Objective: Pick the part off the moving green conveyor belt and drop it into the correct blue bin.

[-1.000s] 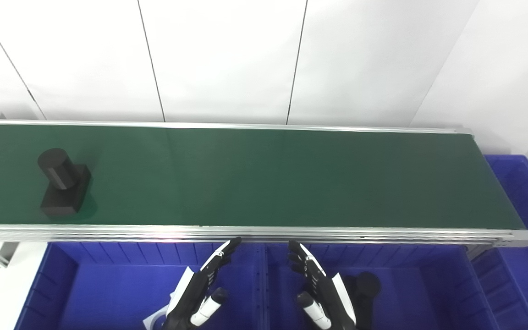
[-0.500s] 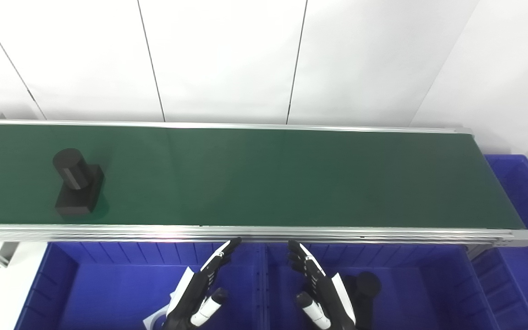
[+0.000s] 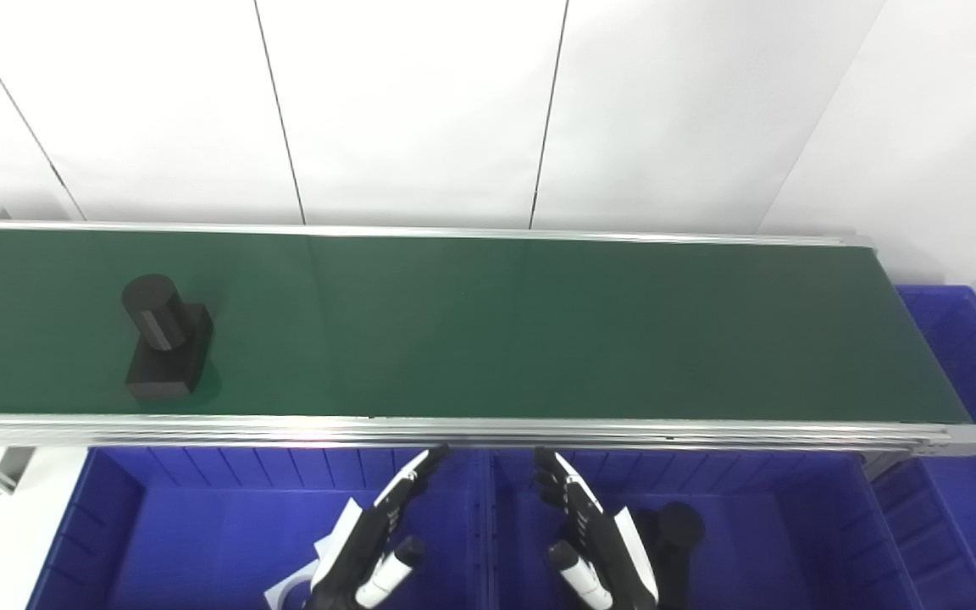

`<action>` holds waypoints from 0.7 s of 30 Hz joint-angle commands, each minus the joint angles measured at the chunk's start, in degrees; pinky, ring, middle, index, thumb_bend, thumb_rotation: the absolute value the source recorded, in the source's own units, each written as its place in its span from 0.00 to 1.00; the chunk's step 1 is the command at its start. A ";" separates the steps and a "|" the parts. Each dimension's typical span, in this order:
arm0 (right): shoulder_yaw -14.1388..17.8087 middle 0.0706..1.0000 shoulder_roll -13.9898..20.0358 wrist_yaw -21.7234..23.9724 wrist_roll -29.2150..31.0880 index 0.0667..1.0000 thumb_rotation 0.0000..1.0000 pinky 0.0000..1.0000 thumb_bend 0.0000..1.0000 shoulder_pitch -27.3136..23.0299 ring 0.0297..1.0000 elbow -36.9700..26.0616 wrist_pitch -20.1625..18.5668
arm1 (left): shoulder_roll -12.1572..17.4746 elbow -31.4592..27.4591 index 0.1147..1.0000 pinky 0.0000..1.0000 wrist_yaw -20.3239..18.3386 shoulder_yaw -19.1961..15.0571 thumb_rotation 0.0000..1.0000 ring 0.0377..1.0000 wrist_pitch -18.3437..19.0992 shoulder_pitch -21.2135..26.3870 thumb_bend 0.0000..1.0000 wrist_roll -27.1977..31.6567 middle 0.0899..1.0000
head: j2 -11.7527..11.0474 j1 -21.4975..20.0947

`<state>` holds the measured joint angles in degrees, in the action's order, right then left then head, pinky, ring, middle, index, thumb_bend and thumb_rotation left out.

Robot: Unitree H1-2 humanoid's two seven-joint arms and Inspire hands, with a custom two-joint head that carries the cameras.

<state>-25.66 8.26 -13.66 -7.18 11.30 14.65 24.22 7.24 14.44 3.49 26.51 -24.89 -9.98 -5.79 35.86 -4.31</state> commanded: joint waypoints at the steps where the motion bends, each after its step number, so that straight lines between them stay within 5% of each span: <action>1: -0.21 0.92 0.36 -0.89 0.18 0.92 0.95 0.86 0.88 -0.21 0.90 0.00 2.71 | -0.36 0.22 0.88 0.91 1.69 0.55 1.00 0.94 -2.03 0.74 0.82 -0.64 0.93 | -1.79 1.48; 8: -0.68 0.91 1.06 -1.99 0.59 0.92 0.96 0.88 0.89 -0.45 0.89 2.14 2.71 | -0.42 3.10 0.84 0.86 4.60 2.83 0.97 0.91 -2.03 2.26 0.83 -0.93 0.91 | -5.61 6.50; 21: -3.10 0.93 2.45 -5.21 0.07 0.94 1.00 0.90 0.90 -1.77 0.92 3.73 2.71 | 0.91 5.14 0.83 0.81 10.82 7.23 0.95 0.88 -2.03 4.40 0.86 -2.60 0.89 | -7.42 8.62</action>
<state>-28.57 10.54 -17.83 -6.67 10.08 19.27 24.24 7.63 20.17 12.95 33.36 -24.90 -6.68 -8.25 28.39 4.31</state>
